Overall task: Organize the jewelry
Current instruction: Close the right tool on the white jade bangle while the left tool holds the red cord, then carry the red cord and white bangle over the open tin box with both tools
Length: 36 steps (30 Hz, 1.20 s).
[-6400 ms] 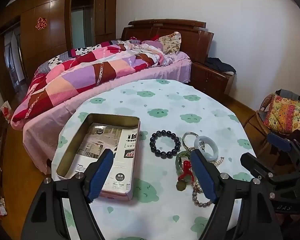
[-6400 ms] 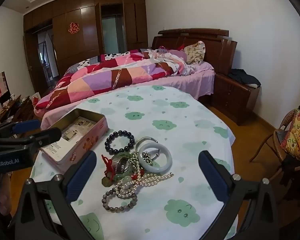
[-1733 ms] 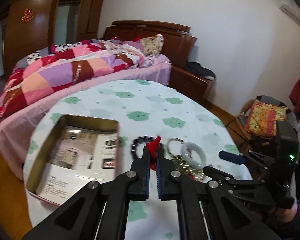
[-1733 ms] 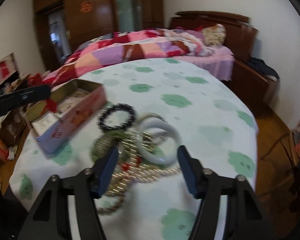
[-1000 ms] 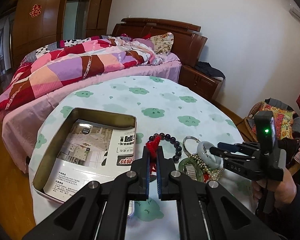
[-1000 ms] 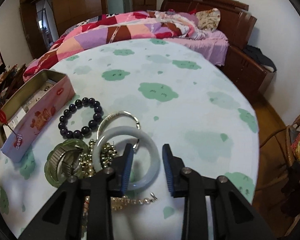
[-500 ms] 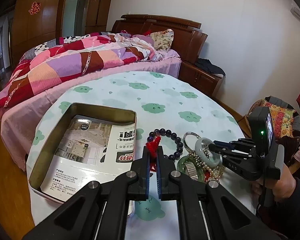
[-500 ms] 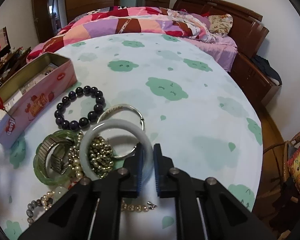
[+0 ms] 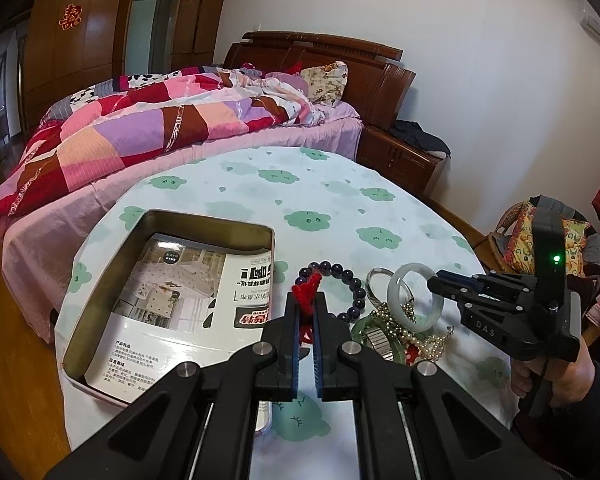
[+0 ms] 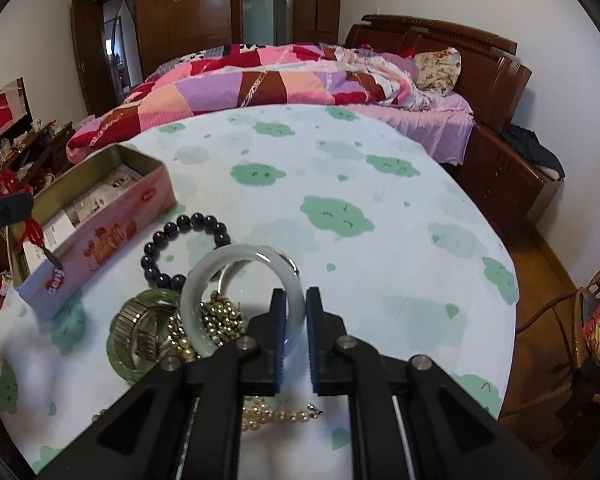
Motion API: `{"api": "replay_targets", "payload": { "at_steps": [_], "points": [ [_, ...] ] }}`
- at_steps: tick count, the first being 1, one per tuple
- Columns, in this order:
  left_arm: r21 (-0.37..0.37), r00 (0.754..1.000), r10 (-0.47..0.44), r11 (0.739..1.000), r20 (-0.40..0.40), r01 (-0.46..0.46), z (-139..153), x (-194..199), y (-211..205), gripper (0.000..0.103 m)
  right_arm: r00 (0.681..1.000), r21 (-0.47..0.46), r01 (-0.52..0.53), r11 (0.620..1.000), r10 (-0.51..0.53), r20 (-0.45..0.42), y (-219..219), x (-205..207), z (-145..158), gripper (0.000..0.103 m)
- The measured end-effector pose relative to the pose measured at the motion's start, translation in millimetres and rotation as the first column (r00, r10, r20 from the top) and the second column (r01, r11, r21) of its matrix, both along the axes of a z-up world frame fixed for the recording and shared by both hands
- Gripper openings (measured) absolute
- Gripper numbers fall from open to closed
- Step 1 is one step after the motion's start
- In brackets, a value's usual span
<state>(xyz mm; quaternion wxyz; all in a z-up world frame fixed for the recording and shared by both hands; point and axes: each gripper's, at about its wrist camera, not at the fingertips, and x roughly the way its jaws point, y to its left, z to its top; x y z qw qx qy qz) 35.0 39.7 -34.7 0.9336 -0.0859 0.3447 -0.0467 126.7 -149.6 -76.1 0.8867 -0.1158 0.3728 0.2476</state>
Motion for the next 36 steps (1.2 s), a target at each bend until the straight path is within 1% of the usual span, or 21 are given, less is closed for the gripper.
{"api": "replay_targets", "payload": {
  "at_steps": [7, 11, 20, 23, 29, 36],
  "points": [
    [0.020, 1.000, 0.005, 1.000, 0.029, -0.006, 14, -1, 5, 0.004, 0.999, 0.031, -0.013, 0.999, 0.011, 0.040, 3, -3, 19, 0.012],
    [0.031, 0.999, 0.018, 0.999, 0.047, -0.019, 21, 1, 14, 0.004, 0.998, 0.039, -0.029, 0.999, 0.027, 0.055, 7, -2, 30, 0.012],
    [0.064, 0.994, 0.076, 0.995, 0.084, -0.082, 34, 12, 43, 0.004, 0.993, 0.047, -0.091, 0.995, 0.088, 0.076, 39, 3, 49, 0.012],
    [0.068, 0.992, 0.095, 0.993, 0.083, -0.101, 33, 18, 53, 0.004, 0.990, 0.051, -0.118, 0.992, 0.114, 0.077, 55, 5, 54, 0.012],
    [0.078, 0.991, 0.122, 0.989, 0.052, -0.126, 21, 32, 69, 0.004, 0.985, 0.041, -0.162, 0.986, 0.159, 0.070, 86, 9, 58, 0.012],
    [0.082, 0.990, 0.133, 0.987, 0.035, -0.136, 13, 37, 77, 0.004, 0.979, 0.022, -0.194, 0.981, 0.193, 0.065, 114, 11, 58, 0.012]
  ]
}}
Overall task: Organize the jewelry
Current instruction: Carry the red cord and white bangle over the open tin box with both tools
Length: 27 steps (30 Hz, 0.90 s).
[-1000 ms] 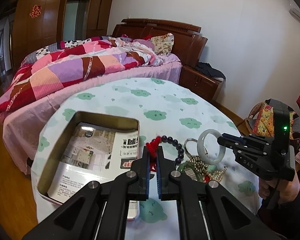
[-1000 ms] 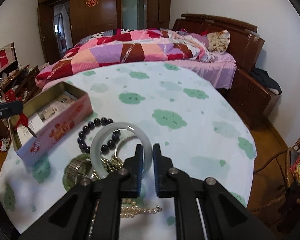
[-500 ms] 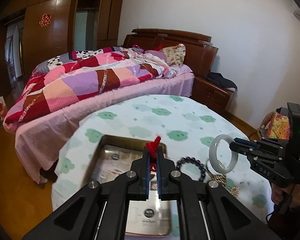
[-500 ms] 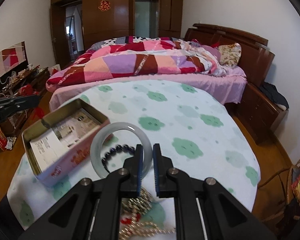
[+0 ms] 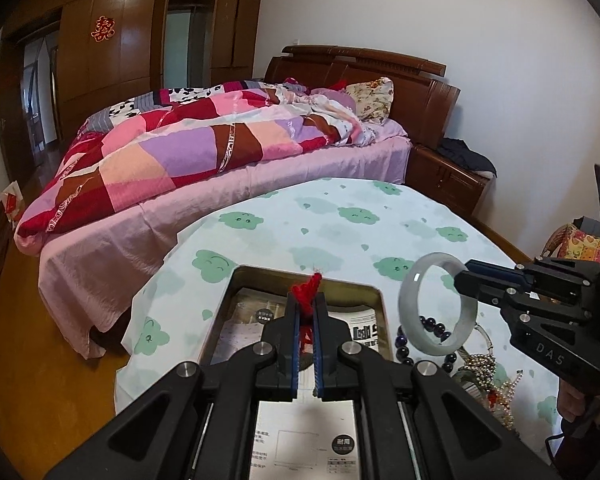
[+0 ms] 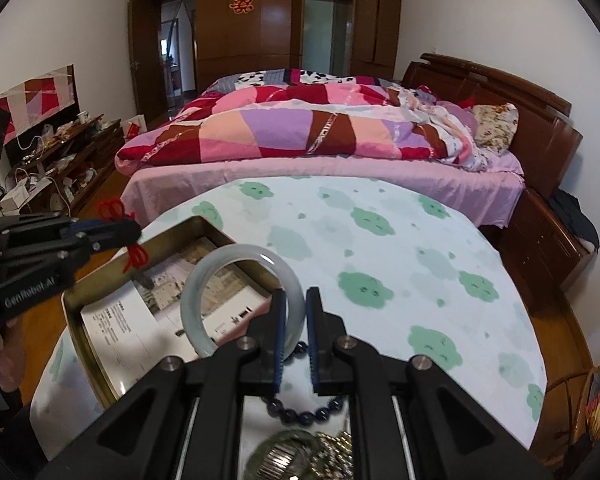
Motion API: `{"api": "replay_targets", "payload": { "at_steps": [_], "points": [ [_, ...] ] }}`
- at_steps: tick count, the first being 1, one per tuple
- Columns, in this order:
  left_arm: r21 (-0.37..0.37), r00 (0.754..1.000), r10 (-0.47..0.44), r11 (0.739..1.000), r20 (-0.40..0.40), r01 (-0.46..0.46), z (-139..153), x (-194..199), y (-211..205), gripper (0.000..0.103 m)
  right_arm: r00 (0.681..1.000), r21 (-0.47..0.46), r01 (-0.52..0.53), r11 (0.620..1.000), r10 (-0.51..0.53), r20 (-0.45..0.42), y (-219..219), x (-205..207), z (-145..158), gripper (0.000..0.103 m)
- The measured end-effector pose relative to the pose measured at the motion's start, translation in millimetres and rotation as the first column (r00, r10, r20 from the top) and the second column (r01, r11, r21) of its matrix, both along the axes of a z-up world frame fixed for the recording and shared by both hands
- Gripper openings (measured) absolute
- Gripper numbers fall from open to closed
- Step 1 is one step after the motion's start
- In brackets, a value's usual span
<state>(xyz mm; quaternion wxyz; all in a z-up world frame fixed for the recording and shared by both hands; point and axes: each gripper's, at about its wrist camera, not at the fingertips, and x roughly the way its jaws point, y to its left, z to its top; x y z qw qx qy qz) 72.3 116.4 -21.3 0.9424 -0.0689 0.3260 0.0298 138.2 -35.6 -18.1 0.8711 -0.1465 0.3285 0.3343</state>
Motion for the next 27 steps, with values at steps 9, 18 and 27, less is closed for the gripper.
{"api": "replay_targets", "payload": {
  "at_steps": [9, 18, 27],
  "points": [
    [0.014, 0.999, 0.014, 1.000, -0.031, -0.014, -12, 14, 10, 0.004, 0.999, -0.030, -0.032, 0.999, 0.031, -0.017, 34, 7, -11, 0.012],
    [0.003, 0.997, 0.025, 1.000, -0.069, -0.025, -25, 26, 24, 0.004, 0.998, -0.066, -0.051, 0.997, 0.048, -0.049, 58, 11, -29, 0.012],
    [0.004, 0.994, 0.019, 1.000, -0.111, -0.018, -38, 44, 27, 0.004, 0.996, -0.105, -0.047, 0.993, 0.038, -0.080, 69, 15, -47, 0.012]
  ]
}}
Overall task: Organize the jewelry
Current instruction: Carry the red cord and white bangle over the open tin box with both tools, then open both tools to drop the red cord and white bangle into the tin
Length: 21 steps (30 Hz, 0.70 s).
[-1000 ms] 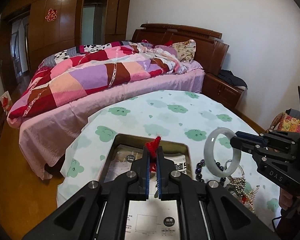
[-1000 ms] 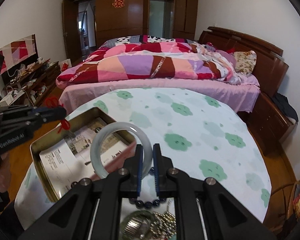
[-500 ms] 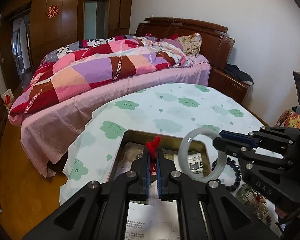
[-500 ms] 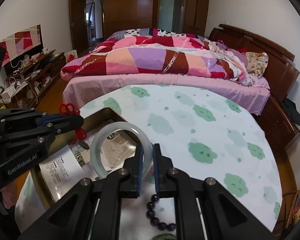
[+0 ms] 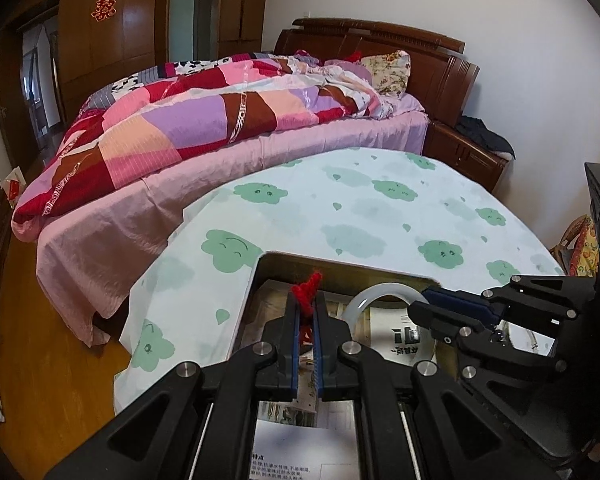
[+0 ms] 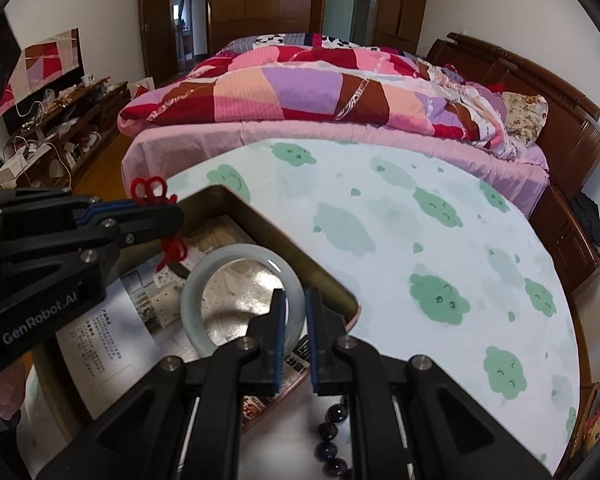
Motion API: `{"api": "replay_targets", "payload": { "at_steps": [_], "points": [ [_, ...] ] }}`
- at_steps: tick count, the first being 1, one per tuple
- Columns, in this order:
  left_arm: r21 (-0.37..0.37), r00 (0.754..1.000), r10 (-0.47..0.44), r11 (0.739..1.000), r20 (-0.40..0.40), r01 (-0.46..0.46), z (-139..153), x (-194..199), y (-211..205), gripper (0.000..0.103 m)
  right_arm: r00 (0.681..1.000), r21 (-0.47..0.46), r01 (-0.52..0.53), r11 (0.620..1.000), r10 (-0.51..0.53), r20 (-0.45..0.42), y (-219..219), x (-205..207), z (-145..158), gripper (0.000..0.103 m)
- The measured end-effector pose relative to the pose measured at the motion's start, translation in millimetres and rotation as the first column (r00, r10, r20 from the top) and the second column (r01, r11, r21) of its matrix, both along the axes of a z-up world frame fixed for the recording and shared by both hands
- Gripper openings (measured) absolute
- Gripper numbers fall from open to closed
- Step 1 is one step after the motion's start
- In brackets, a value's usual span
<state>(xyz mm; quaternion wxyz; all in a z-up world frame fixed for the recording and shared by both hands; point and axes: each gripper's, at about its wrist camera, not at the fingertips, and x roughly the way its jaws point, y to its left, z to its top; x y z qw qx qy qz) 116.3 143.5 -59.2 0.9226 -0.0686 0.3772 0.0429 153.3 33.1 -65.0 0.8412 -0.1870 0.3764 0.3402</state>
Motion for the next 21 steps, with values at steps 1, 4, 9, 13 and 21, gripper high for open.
{"api": "replay_targets", "payload": {
  "at_steps": [1, 4, 9, 13, 21],
  "points": [
    [0.001, 1.000, -0.002, 1.000, -0.005, 0.002, -2, 2, 0, 0.004, 1.000, -0.003, 0.002, 1.000, -0.002, -0.004, 1, 1, -2, 0.012],
    [0.011, 1.000, -0.008, 1.000, -0.022, 0.009, -7, 6, -2, 0.004, 1.000, -0.017, 0.009, 1.000, -0.009, -0.013, 3, 3, -7, 0.012],
    [0.025, 1.000, 0.005, 1.000, -0.027, -0.004, -7, 7, -1, 0.005, 0.999, -0.025, 0.022, 0.999, -0.023, -0.024, 3, 6, -12, 0.012],
    [0.022, 0.999, 0.016, 1.000, -0.042, -0.015, -9, 8, 0, 0.006, 0.999, -0.020, 0.023, 1.000, -0.024, -0.037, 2, 7, -12, 0.013],
    [0.055, 0.998, 0.044, 0.998, -0.042, -0.042, -6, 6, -2, 0.065, 0.999, 0.039, 0.026, 0.999, -0.024, -0.036, -7, 6, -5, 0.039]
  ]
}}
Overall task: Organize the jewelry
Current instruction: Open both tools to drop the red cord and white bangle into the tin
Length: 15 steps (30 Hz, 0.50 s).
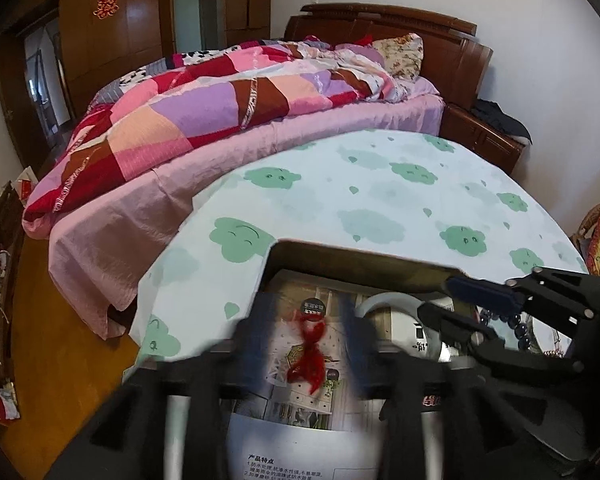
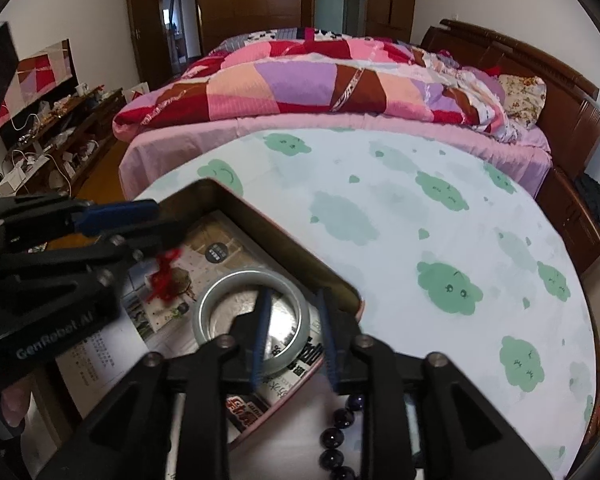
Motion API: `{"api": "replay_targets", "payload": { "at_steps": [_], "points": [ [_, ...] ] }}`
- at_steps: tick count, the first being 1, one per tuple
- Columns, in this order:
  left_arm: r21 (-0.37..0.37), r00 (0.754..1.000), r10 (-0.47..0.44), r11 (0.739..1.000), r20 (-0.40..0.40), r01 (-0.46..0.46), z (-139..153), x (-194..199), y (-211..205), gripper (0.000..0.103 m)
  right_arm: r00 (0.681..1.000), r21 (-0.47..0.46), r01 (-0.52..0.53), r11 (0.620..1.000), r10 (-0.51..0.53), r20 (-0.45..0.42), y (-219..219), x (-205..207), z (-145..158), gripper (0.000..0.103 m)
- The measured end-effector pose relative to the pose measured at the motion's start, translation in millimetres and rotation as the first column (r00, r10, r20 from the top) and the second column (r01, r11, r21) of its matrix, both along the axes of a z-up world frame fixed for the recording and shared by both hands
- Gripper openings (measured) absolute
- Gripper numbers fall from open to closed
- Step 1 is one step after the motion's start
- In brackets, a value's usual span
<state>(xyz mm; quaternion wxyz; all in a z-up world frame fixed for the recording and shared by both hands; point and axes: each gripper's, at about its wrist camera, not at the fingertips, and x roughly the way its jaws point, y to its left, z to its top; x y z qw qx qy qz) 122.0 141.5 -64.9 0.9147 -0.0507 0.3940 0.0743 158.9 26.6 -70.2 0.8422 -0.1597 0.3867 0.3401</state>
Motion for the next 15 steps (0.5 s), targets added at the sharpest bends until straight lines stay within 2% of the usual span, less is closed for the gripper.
{"api": "replay_targets", "payload": {
  "at_steps": [1, 2, 3, 10, 12, 15],
  "points": [
    [0.008, 0.999, 0.009, 1.000, 0.032, -0.010, 4, -4, 0, 0.072, 1.000, 0.011, -0.001, 1.000, 0.001, 0.004, -1, -2, 2, 0.045],
    [0.011, 0.999, 0.013, 1.000, 0.053, -0.014, 7, -7, 0, 0.078, 1.000, 0.029, 0.000, 1.000, -0.001, 0.012, -4, -4, 6, 0.058],
    [0.004, 0.998, 0.009, 1.000, 0.069, -0.010, 11, -11, -1, 0.079, 1.000, 0.035, 0.010, 0.999, -0.011, 0.022, -6, -5, 9, 0.063],
    [-0.028, 0.995, 0.003, 1.000, 0.104, 0.000, 26, -29, -9, 0.079, 0.999, 0.110, 0.037, 0.993, -0.040, 0.024, -46, -12, 27, 0.065],
    [-0.036, 0.994, 0.007, 0.999, 0.109, -0.003, 27, -35, -13, 0.079, 0.997, 0.125, 0.074, 0.989, -0.078, 0.024, -71, -12, 29, 0.069],
    [-0.060, 0.993, 0.005, 0.998, 0.119, 0.002, 28, -45, -25, 0.079, 0.989, 0.137, 0.149, 0.979, -0.151, 0.005, -112, -10, 30, 0.069]
  ]
}}
